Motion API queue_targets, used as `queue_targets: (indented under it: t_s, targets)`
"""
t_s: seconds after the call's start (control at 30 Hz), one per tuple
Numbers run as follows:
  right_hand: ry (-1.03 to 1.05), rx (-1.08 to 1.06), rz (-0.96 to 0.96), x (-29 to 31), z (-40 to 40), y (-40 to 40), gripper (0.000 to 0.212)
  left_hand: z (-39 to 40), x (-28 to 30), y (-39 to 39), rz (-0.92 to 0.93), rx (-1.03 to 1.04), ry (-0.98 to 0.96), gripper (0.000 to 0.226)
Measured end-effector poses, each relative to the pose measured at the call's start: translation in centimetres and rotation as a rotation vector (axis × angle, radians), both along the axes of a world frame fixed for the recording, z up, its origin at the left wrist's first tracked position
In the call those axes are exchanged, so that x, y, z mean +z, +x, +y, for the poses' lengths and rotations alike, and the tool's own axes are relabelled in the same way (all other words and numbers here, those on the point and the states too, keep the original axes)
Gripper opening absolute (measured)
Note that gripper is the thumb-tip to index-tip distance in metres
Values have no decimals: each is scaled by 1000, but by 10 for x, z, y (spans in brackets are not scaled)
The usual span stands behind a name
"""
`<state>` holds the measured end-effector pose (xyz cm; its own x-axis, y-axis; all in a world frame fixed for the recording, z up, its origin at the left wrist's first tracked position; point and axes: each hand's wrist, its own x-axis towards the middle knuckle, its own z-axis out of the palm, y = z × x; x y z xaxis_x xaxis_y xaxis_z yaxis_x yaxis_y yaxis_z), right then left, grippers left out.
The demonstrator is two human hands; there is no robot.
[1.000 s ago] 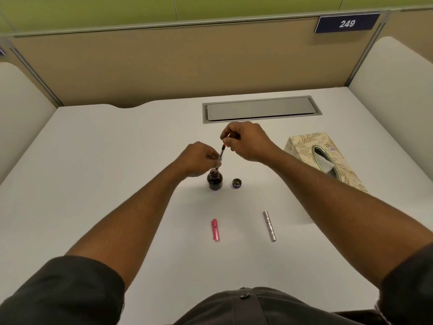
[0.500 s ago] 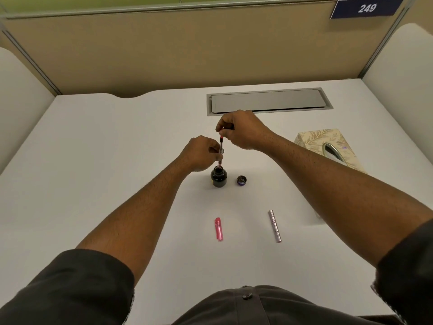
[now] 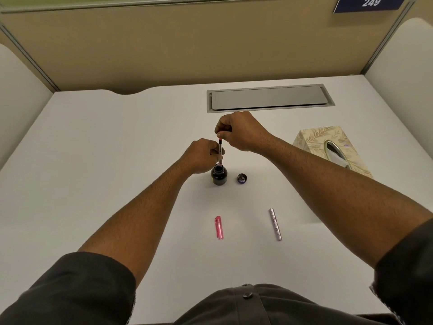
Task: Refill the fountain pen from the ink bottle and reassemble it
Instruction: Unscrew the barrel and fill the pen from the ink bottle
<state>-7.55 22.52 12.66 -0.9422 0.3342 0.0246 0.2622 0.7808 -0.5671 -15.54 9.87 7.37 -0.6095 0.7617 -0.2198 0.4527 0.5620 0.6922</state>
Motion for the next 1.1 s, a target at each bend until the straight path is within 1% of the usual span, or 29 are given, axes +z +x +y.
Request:
queue_targets:
  t_s: [0.23,0.6,0.77,0.93,1.1]
  targets:
    - [36,29,-41,-6,-6,3,14,-4,-14,1,33,45,-5,13]
    - [57,61,-119,-16,-10,5,13,-6,-38,4,56,84,-18,17]
    - [63,57,-126,-19,-10,5,13,-7,-45,5,61,105,-15,17]
    - [80,64,-132,-22,-8,4,12,-8,-49,7,31,140,17,14]
    - [88,75,-142,-23,-6,3,14,-9,-53,8,-38,183,82,14]
